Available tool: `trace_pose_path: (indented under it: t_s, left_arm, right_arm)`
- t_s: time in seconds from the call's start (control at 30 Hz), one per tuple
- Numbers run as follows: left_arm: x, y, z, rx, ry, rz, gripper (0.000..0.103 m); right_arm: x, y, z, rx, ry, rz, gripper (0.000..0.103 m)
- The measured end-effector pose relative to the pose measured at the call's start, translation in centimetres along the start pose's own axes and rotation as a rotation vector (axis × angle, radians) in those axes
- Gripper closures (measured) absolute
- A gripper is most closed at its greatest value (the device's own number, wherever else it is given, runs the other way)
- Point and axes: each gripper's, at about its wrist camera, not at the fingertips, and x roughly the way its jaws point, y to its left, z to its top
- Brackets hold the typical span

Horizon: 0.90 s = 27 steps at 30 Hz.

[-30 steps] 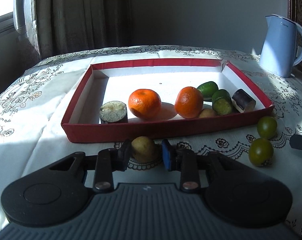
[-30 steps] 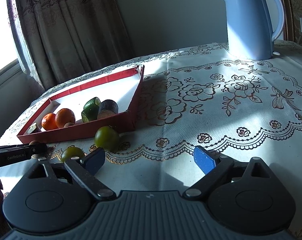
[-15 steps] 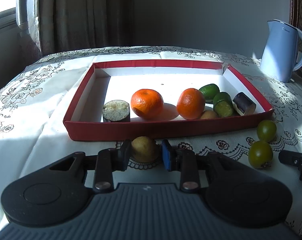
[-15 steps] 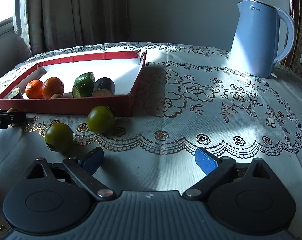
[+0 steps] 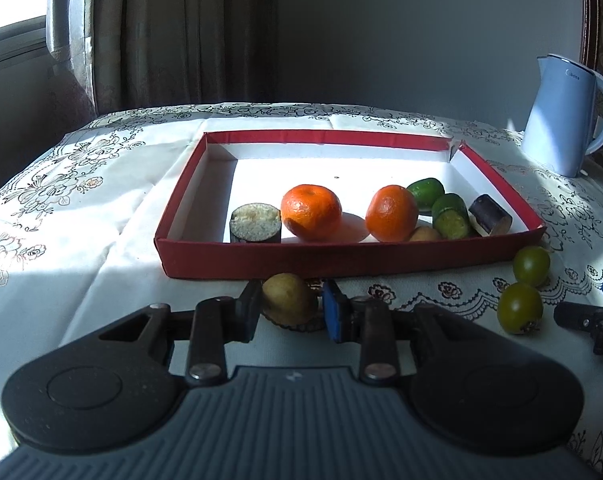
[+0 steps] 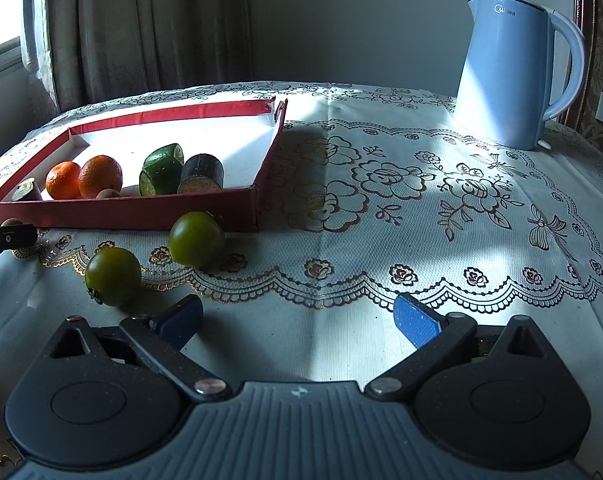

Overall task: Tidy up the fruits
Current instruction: 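Carry the brown fruit with the left gripper into the box and open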

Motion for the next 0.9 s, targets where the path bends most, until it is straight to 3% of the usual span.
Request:
trace_pose_path:
  t_s: [0.27,0.5,0.9]
  left_arm:
    - [-1.0,1.2,0.7,-0.002,-0.016,0.039,0.073]
    - [-0.5,-0.6,3.8,0.046,-0.053,0.038,0.073]
    - [6.0,-4.2,9.0,0.095,0.004,0.039,0.073]
  right_arm:
    - [0.0,0.0,0.0,0.000,0.000,0.001,0.001]
    - [0.0,0.0,0.1,0.004,-0.001,0.007,0.000]
    - [-0.1,-0.5,0.2,0.029,-0.011,0.032,0.000]
